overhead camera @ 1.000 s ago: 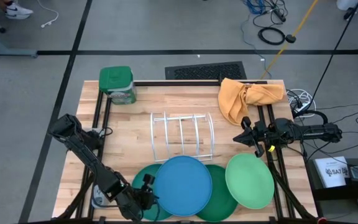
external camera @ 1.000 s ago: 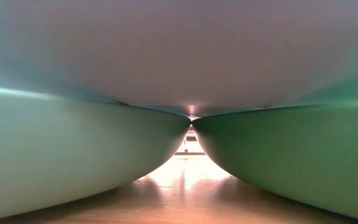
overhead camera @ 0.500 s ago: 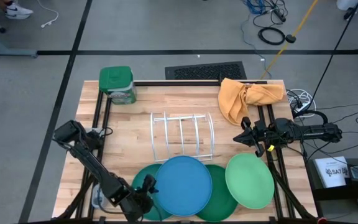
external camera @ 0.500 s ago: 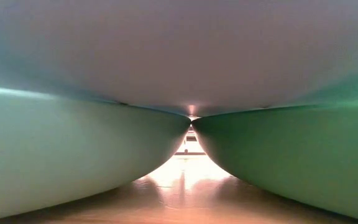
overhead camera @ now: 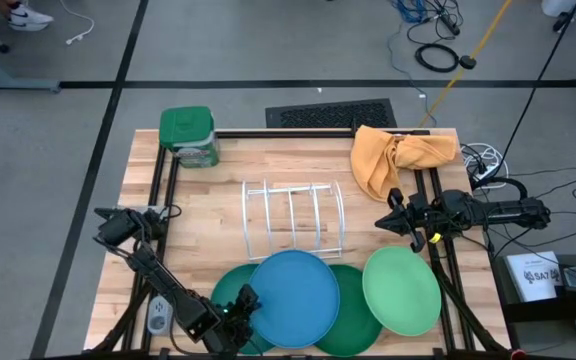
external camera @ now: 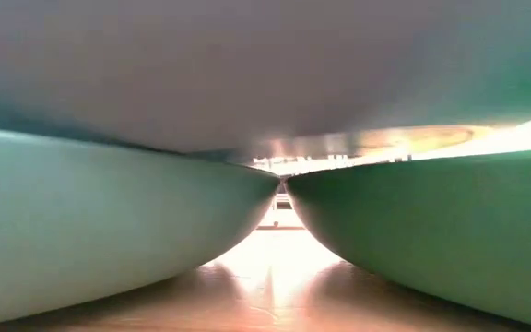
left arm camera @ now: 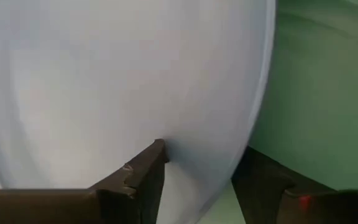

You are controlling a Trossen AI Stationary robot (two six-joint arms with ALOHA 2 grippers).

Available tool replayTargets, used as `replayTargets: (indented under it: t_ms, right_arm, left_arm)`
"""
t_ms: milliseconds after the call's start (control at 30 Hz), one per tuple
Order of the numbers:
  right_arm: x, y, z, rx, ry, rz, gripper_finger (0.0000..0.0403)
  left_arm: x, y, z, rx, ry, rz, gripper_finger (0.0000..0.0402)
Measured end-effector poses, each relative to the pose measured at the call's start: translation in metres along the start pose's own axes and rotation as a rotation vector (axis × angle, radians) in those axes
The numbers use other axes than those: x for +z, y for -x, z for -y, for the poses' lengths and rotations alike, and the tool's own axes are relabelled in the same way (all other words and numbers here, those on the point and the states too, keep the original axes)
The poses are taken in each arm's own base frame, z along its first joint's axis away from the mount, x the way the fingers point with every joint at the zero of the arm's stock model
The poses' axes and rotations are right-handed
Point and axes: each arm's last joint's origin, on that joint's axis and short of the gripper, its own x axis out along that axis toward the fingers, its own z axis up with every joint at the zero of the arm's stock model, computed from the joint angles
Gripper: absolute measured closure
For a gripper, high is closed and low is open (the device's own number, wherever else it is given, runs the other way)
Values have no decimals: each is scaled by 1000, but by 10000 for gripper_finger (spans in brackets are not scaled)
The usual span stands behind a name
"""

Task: Sort dishes
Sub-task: Put the blue plate into the dish rack

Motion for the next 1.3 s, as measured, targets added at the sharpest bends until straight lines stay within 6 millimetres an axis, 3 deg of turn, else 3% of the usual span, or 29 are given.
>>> replayTargets:
  t_ms: [367,533,800,1033,1300]
  right_arm:
    - [-1,0,1,-5,-2,-15,394]
    - [-2,0,1,-5,-5,-16,394]
    - [-3,0,1,-12,-40,-33,394]
    - [-4,0,1,-16,-87,-39,394]
    - [4,0,-1,16,-76,44,394]
  left_arm:
    - [15,11,-10,33,30,56,388]
    - [31,29,-25,30,83,115,393]
    - [57,92,-69,52,215,316,397]
    - [56,143,-107,186,365,426,398]
    - [42,195,-157,348,742,593,398]
